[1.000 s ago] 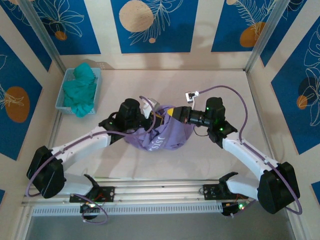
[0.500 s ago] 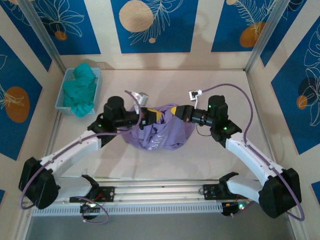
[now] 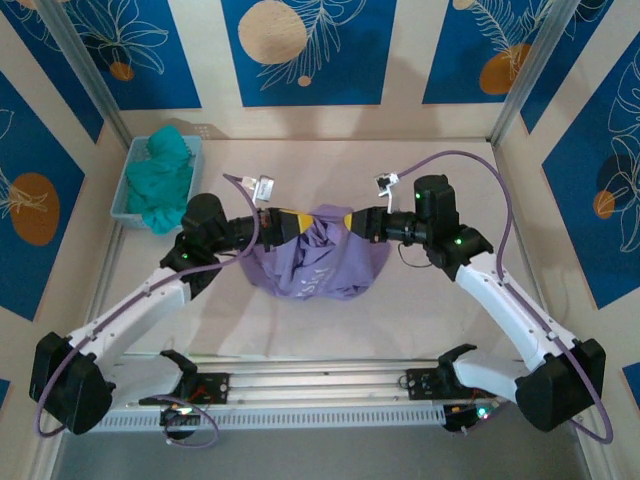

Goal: Fold the inside-out t-shirt

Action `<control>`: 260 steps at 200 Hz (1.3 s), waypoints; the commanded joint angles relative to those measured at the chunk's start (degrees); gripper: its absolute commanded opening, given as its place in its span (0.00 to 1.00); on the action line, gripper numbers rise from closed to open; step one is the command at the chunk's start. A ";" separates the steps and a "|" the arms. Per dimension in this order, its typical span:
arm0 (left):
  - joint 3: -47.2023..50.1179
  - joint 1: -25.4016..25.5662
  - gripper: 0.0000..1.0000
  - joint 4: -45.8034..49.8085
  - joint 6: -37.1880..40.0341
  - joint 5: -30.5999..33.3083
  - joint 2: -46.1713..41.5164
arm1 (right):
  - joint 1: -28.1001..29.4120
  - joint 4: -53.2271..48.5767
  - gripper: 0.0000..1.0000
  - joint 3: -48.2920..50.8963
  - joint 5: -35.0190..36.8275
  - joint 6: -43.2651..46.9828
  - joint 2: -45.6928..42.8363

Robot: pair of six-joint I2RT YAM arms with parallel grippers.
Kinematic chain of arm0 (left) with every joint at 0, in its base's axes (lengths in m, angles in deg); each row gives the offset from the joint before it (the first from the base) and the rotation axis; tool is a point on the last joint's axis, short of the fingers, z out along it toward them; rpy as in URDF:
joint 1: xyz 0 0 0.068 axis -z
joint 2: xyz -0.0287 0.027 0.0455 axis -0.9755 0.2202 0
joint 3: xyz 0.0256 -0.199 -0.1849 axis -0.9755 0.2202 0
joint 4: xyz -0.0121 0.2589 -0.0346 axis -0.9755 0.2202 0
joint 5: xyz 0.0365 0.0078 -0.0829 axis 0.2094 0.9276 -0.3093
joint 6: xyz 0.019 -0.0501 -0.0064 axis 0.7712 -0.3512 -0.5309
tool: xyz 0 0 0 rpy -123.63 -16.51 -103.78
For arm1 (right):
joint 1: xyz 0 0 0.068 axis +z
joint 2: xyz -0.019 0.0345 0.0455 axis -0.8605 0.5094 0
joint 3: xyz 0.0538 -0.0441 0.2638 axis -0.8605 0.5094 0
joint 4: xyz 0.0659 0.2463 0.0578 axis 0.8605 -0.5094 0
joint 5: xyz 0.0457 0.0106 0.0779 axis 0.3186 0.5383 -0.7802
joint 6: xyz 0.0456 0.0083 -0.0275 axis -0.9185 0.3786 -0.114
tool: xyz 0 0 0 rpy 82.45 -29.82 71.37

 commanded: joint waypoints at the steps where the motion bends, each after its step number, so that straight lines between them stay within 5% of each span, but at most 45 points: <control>1: -1.47 -0.59 0.00 3.21 2.13 2.09 -1.54 | 1.03 -6.66 0.25 0.05 4.10 5.49 -2.33; 71: -2.33 -0.57 0.00 5.14 3.54 3.47 -0.86 | 11.09 0.65 0.46 7.13 8.48 9.20 -7.93; 136: -2.30 -0.58 0.00 5.77 3.71 3.74 -1.27 | 18.39 4.35 0.50 5.65 18.25 8.40 -2.26; 151: -2.27 -0.57 0.00 6.12 4.01 3.78 -1.47 | 19.35 4.39 0.46 4.63 21.64 8.06 -1.49; 185: -2.77 -0.63 0.00 9.42 5.97 5.92 -2.07 | 19.60 2.61 0.09 4.13 25.81 8.76 -3.78; 230: -2.47 -3.08 0.00 12.72 7.33 11.21 -3.05 | 14.13 1.14 0.00 3.34 7.72 9.24 -9.01; 260: -1.89 -4.19 0.00 14.76 8.08 14.23 -2.37 | 9.79 10.57 0.00 5.11 -6.39 2.96 -8.86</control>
